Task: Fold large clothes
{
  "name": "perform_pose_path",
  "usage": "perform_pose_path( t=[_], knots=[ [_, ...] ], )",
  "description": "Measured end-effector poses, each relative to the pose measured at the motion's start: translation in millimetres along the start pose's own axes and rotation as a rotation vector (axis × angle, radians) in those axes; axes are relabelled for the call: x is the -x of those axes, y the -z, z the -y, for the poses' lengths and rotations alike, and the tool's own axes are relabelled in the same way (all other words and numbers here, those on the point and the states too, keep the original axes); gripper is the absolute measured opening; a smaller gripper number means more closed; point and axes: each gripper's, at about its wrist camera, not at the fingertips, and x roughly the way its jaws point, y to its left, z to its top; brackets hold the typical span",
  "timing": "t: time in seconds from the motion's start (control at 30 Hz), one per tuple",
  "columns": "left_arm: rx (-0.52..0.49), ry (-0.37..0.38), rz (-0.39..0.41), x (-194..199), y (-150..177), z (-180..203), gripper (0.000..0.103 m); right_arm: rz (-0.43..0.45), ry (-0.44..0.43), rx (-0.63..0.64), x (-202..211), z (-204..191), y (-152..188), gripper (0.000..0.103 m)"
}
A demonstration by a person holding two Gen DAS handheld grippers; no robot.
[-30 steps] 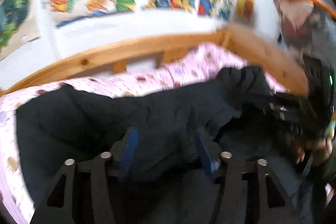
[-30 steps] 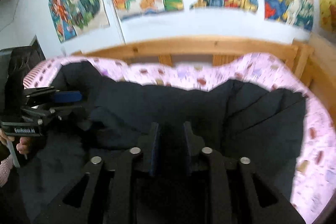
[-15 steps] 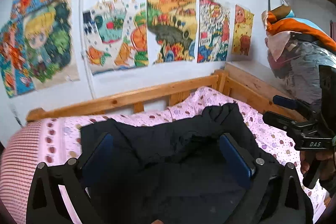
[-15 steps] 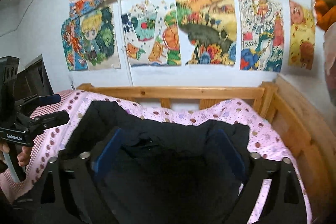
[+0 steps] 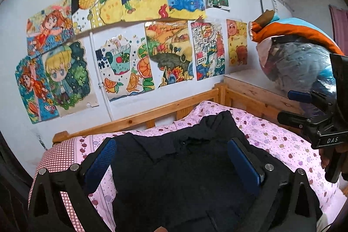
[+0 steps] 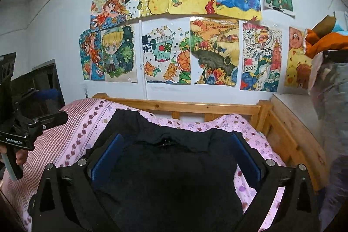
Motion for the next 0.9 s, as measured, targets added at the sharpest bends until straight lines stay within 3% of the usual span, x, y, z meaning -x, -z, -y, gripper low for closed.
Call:
perform_pose_path(
  t=[0.5,0.9],
  knots=[
    [0.092,0.019,0.003,81,48,21,0.103,0.007,-0.001,-0.008,101,-9,48,0.097],
    [-0.003,0.021,-0.021,127,110,34,0.103,0.004,-0.021,0.055,150,-35,99,0.097]
  ],
)
